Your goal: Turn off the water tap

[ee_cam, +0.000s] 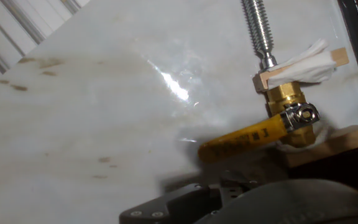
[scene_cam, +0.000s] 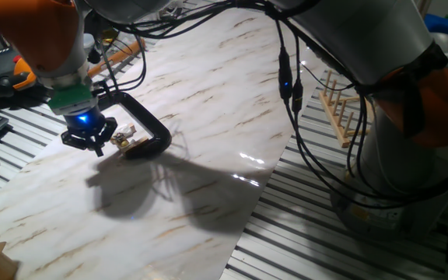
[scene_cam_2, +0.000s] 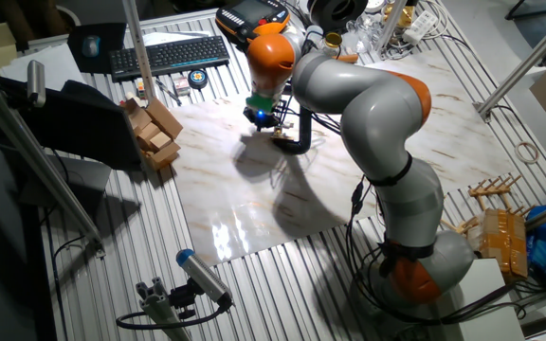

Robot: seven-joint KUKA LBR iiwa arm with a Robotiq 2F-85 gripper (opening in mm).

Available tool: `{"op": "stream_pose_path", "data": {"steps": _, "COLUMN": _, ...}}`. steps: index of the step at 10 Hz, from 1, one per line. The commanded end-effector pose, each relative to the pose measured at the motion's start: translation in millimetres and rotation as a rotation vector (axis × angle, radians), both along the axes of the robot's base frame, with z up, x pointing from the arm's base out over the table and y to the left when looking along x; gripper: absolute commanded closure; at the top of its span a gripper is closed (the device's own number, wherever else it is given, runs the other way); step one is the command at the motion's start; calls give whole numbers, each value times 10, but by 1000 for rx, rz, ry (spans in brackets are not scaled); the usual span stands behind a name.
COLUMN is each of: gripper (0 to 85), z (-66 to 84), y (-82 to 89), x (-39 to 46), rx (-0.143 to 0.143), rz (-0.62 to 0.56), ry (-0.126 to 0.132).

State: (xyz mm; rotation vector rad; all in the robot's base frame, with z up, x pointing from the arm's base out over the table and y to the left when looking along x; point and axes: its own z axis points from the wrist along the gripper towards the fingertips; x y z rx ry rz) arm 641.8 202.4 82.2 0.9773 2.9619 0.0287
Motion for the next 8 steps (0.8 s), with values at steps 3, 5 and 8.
{"op": "stream_pose_path", "data": {"steps": 3, "gripper": 850, "z": 84, "y": -58, "x": -116, "rx": -27, "rz": 115, "ry": -15}}
{"op": "stream_pose_path", "data": {"steps": 5, "gripper": 850, "z": 126, "y": -126, "x": -172, "rx": -35, "rz": 193, "ry": -26}}
{"op": "stream_pose_path", "data": {"steps": 8, "gripper": 850, "z": 297, "y": -289, "x": -245, "rx": 10, "rz": 277, "ry": -25}}
